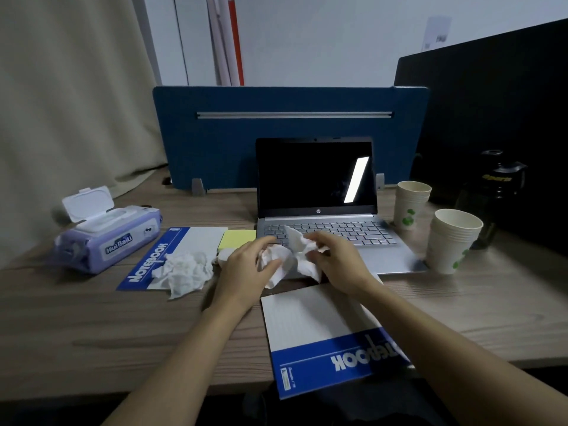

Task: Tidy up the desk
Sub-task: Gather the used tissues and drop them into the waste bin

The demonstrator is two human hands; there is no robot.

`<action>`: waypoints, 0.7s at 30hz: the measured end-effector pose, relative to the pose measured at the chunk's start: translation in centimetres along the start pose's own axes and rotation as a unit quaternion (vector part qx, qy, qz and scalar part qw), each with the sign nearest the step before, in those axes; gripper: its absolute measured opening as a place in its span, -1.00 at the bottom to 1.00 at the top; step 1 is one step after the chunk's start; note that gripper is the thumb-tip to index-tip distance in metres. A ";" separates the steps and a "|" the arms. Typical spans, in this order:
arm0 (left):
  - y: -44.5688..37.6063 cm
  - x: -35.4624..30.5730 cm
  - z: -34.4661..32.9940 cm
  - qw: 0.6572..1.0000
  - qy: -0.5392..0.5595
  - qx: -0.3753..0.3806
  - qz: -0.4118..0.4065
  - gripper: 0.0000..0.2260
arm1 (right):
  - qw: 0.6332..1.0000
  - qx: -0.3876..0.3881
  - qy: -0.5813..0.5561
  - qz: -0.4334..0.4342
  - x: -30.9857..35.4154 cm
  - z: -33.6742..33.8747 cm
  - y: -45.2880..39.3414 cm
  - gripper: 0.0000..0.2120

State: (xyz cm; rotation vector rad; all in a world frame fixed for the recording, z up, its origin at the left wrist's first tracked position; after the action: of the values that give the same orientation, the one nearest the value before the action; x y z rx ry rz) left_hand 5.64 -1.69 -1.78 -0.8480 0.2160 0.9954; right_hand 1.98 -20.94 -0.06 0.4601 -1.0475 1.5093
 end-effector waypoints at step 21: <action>0.8 -0.9 1.1 0.989 0.144 -0.012 -0.039 -0.66 | 0.994 0.052 -0.088 0.046 1.7 -3.7 0.5 -0.71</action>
State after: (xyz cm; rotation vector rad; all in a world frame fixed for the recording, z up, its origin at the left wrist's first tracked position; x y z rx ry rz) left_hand 4.24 -1.28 -1.01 -1.0147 0.4156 0.8012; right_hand 2.14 -16.88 -0.83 0.6343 -1.1431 1.6329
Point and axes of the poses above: each hand's wrist, its own y-axis away from the middle knuckle, its own z-axis out of the back of the hand, x = y × z, the point moved 4 cm from there along -y, towards the middle knuckle, and after that the axes turned 7 degrees about -y, right-handed, at the moved point
